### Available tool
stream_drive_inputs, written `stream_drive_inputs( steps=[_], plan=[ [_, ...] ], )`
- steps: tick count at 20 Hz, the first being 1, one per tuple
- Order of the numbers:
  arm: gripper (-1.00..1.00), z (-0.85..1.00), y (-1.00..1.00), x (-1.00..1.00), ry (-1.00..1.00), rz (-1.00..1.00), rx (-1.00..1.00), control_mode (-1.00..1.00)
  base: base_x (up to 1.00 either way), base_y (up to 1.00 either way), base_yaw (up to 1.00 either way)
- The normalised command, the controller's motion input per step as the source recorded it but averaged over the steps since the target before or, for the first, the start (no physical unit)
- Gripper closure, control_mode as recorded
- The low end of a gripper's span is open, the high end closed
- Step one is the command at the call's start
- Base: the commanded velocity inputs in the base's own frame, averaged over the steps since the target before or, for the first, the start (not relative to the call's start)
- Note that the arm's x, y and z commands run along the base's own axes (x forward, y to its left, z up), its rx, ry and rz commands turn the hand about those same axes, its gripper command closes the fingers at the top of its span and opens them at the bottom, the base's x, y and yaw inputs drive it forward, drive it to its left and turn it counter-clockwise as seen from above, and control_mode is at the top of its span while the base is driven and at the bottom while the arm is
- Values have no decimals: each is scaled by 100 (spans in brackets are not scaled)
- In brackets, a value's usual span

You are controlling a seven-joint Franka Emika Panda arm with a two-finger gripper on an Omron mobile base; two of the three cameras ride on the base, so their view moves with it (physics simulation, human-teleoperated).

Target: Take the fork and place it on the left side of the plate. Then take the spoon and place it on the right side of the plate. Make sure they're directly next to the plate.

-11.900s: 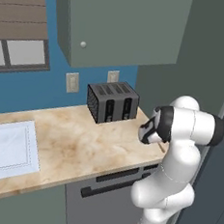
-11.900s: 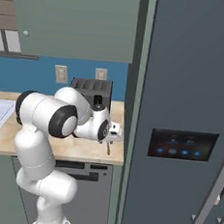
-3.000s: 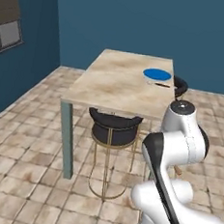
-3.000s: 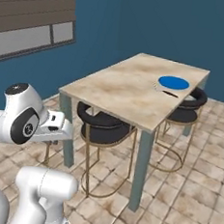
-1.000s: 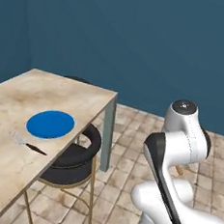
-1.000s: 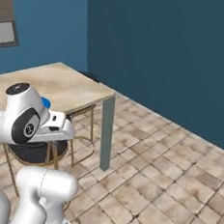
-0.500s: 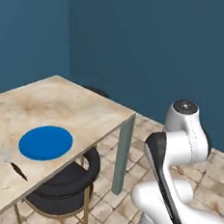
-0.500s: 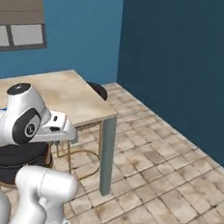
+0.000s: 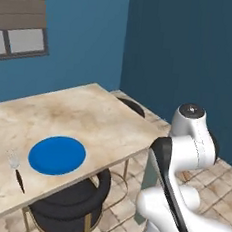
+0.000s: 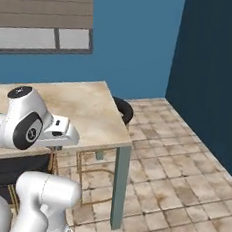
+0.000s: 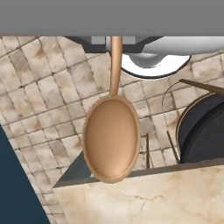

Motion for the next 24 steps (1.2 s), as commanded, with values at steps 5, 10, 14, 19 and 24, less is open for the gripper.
stream_drive_inputs(
  steps=[5,10,14,19,24],
  plan=[
    [100,0,0,0,0,0,0,100,77,-2,56],
    [100,0,0,0,0,0,0,100,72,-2,57],
    [100,0,0,0,0,0,0,100,86,-2,43],
    [100,-15,14,69,14,15,5,-100,17,3,6],
    [100,-27,25,89,14,1,7,-100,0,0,0]
  ],
)
